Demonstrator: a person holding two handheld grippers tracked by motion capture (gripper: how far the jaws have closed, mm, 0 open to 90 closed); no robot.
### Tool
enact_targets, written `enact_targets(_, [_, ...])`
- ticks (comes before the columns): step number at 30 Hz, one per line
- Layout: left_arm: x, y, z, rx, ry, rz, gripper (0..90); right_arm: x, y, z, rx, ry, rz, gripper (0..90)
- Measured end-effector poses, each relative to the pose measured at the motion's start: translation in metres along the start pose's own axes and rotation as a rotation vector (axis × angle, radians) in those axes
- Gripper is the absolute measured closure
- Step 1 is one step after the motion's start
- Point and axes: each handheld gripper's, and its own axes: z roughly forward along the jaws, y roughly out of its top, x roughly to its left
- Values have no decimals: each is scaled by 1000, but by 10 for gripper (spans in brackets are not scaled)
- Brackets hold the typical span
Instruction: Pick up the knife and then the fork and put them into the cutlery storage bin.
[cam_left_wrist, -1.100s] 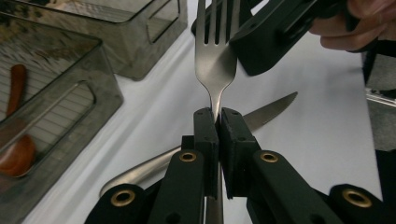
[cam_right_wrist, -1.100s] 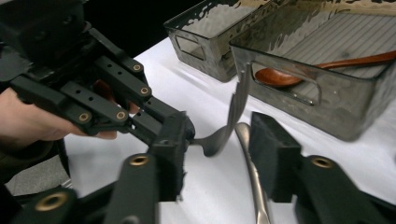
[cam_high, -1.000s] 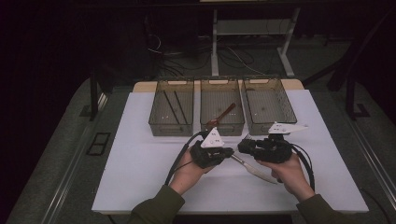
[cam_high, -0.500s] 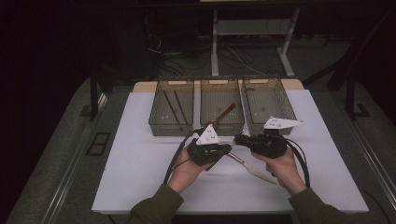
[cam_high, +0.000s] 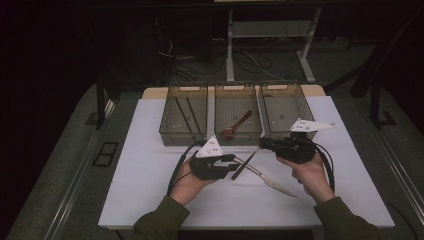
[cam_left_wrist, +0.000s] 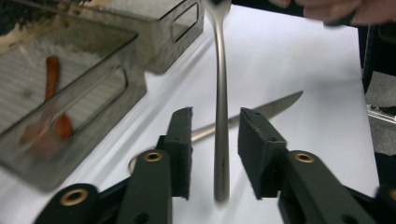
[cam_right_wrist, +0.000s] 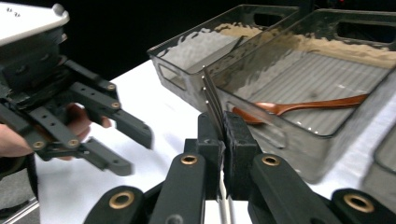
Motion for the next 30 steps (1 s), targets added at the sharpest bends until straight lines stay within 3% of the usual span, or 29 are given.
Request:
enact_targets(3, [3,-9,-10,-9,14,-12,535,-7,6,-8,-4,-20,1,856])
enact_targets(13, [13,-48,-43,-17,63,-49,387,-43,33,-37,-49,-118,42,855])
enact_targets(17, [13,-61,-48,-8,88,-65,309,-56,47,-49,-73,-160,43,855])
enact_targets(22, [13,-73,-53,-17,112,-107,148,-70,66,-60,-87,-221,39,855])
enact_targets(26, [14,-78,-57,-8,127,-117,34,-83,74,-66,-91,-269,39,855])
enact_targets(30, [15,-78,-56,-10,129,-129,0,-99,79,-71,-97,-313,59,855])
